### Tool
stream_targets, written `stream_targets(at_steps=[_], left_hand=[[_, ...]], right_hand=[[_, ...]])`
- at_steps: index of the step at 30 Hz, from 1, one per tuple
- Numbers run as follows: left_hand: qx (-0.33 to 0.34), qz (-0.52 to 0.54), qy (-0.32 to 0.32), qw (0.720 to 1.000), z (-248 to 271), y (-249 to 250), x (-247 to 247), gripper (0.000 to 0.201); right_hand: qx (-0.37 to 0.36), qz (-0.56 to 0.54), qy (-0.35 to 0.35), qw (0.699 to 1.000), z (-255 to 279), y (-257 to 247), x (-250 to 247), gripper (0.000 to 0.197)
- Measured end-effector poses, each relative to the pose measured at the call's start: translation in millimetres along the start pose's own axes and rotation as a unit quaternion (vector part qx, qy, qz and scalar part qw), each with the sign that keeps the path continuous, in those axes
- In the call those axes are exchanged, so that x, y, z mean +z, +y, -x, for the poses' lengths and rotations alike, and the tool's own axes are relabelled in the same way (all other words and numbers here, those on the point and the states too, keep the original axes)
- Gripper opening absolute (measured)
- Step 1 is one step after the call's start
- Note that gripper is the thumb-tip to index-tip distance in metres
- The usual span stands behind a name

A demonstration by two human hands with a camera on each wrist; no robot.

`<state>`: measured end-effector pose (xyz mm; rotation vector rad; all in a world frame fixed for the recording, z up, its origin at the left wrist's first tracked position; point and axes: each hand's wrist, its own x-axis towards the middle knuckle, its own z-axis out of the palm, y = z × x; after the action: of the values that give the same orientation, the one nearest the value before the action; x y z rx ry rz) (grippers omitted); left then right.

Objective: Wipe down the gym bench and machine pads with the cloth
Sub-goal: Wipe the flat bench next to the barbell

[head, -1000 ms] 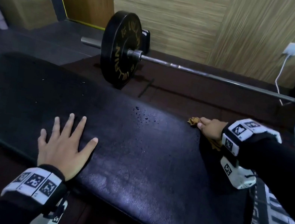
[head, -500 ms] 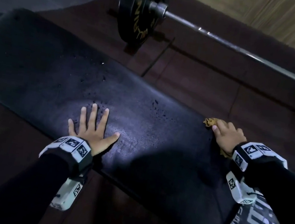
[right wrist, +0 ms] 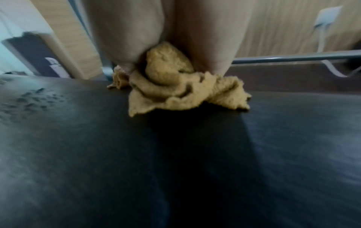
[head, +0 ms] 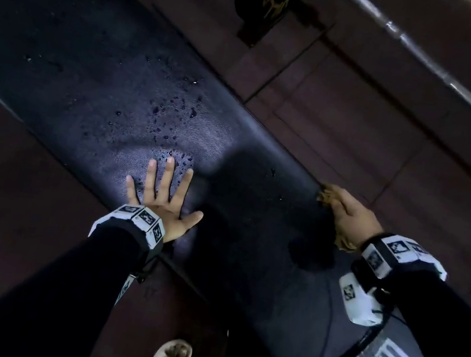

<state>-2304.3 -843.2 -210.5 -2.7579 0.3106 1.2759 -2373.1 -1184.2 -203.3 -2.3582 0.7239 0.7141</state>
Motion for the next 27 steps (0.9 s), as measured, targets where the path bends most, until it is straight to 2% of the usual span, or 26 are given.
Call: stream_targets(at_steps=[5, 8, 11, 14, 17, 20, 23, 27], left_hand=[[-0.031, -0.018, -0.037, 0.999, -2, 0, -4, 0.081], [-0.039, -0.029, -0.037, 0.998, -1, 1, -5, 0.083], [-0.041, -0.027, -0.035, 0.998, 0, 1, -5, 0.083], [-0.036, -0.020, -0.028, 0.999, 0, 0, -4, 0.081], [-0.031, -0.024, -0.023, 0.999, 1, 0, -4, 0.081], [-0.028, -0.023, -0.017, 0.999, 0, -1, -2, 0.081], [-0.022, -0.022, -0.009, 0.999, -1, -2, -1, 0.081], [-0.015, -0.014, -0.001, 1.000, 0, -2, 0, 0.081]], right_hand=[[-0.156, -0.012, -0.017, 0.988, -44, -72, 11, 0.040], [-0.186, 0.005, -0.053, 0.981, -63, -95, 13, 0.045], [-0.221, -0.010, -0.058, 0.973, -60, -89, 9, 0.051], [-0.273, -0.035, -0.027, 0.961, -38, -62, 6, 0.055], [-0.273, -0.003, 0.010, 0.962, -21, -31, 8, 0.054], [-0.240, 0.000, 0.026, 0.971, -20, -29, 13, 0.052], [-0.238, 0.006, 0.038, 0.971, -37, -61, 17, 0.050], [-0.260, 0.117, 0.050, 0.957, -54, -113, 35, 0.053]])
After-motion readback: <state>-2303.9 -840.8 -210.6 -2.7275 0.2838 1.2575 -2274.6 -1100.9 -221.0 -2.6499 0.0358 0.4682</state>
